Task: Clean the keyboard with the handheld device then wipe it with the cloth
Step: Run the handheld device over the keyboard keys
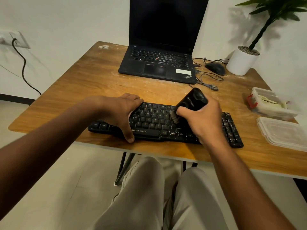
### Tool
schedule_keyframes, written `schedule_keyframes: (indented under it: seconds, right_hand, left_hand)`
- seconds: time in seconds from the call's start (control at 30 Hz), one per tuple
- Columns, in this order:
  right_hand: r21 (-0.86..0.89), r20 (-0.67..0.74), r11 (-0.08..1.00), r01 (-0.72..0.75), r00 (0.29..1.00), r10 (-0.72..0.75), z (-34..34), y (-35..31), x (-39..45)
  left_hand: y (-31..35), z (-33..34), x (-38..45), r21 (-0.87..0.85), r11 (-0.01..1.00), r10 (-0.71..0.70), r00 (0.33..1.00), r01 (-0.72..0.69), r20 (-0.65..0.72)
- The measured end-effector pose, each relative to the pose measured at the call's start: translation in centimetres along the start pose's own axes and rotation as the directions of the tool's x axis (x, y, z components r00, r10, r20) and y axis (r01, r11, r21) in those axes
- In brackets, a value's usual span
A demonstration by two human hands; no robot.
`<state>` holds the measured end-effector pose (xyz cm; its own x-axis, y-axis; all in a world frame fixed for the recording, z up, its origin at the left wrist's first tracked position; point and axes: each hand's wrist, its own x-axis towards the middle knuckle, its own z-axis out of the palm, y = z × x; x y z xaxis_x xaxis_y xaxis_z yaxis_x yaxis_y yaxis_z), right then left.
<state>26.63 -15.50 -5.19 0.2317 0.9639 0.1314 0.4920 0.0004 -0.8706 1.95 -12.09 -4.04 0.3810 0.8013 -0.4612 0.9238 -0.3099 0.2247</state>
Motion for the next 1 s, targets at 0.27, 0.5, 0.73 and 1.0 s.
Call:
schedule_keyframes:
  seconds: [0.27,0.5,0.73,1.0]
  right_hand:
    - [-0.171,-0.038,0.984,-0.058,0.998,0.052,-1.7,1.4,0.0]
    - [-0.073,0.012,0.996,0.058,0.998,-0.058,-1.2,-0.5,-0.6]
    - [-0.128,0.186,0.985,0.114,0.978,-0.089,-0.4,0.4,-0.7]
    - [-0.063,0.104,0.990,0.127,0.987,-0.120,-2.2,0.0,0.0]
  left_hand:
    - [-0.3,0.1,0.1,-0.002,1.000,0.006,1.000,-0.006,-0.012]
    - [0.1,-0.1,-0.1,-0.002,1.000,0.007,1.000,-0.007,-0.012]
    - [0.1,0.0,-0.1,0.005,1.000,0.000,1.000,0.000,-0.012]
    - [0.0,0.0,0.0,0.009,1.000,-0.005,1.000,0.005,-0.016]
